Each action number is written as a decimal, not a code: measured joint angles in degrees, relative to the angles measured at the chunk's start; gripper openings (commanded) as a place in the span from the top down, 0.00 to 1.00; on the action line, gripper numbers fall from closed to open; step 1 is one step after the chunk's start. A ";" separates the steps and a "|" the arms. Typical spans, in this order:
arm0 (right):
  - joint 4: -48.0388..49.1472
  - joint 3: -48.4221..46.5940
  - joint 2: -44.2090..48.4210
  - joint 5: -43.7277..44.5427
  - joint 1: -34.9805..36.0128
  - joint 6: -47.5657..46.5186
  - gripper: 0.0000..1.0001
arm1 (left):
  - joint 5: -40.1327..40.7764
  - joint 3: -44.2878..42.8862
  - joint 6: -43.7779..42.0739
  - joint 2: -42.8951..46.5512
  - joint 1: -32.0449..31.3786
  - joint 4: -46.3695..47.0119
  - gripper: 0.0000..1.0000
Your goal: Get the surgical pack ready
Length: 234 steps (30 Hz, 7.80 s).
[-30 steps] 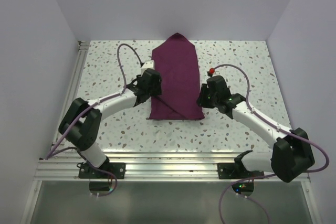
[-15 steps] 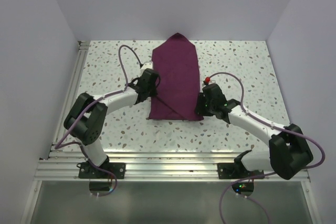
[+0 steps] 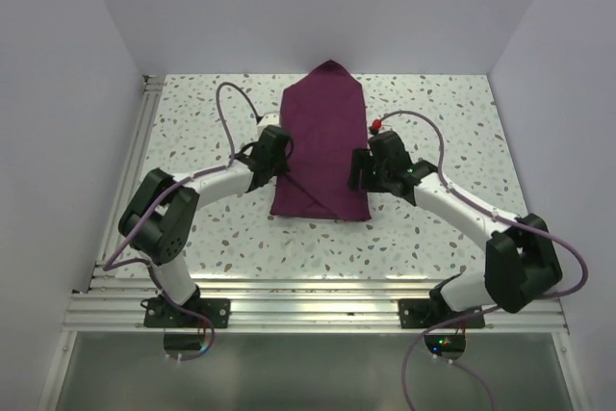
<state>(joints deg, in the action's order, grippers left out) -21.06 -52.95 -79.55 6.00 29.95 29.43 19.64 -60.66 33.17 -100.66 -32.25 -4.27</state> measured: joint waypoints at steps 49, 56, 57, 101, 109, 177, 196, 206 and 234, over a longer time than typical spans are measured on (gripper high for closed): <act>-0.17 1.27 -9.46 -2.05 -1.95 -3.08 0.42 | 0.96 18.67 4.76 11.98 -5.73 12.90 0.96; 7.45 8.74 -5.53 -4.00 -2.12 -1.33 0.44 | 0.94 19.34 4.72 11.87 -5.95 14.58 0.96; 8.07 10.21 -4.24 -4.00 -1.86 -0.90 0.44 | 1.03 19.54 4.72 11.87 -6.08 14.95 0.96; -4.02 -14.38 -10.47 -10.75 -10.75 -3.17 0.80 | -9.99 2.49 -2.56 14.45 4.37 -6.01 0.63; 1.09 -25.70 -28.20 -18.45 -17.92 -1.86 0.98 | -20.33 -7.76 -3.26 -4.24 7.61 -2.93 0.83; 6.71 -61.24 -61.51 -26.14 -25.57 9.14 0.81 | -28.04 -26.01 -3.74 -26.12 18.10 8.35 0.58; 6.03 -65.96 -66.03 -28.02 -25.57 10.43 1.00 | -37.42 -34.18 -3.80 -30.03 16.31 13.20 0.85; 6.01 -66.42 -66.45 -28.02 -25.57 10.56 1.00 | -35.30 -37.27 -3.82 -35.85 16.06 10.34 0.85; 5.38 -70.90 -67.47 -32.37 -26.16 5.29 0.63 | -21.94 -41.07 -13.05 -34.95 16.22 1.60 0.61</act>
<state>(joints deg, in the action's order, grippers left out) -15.68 -123.85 -147.02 -26.37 3.79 34.72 -2.31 -101.73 20.12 -135.61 -16.03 -2.68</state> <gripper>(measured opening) 0.342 0.391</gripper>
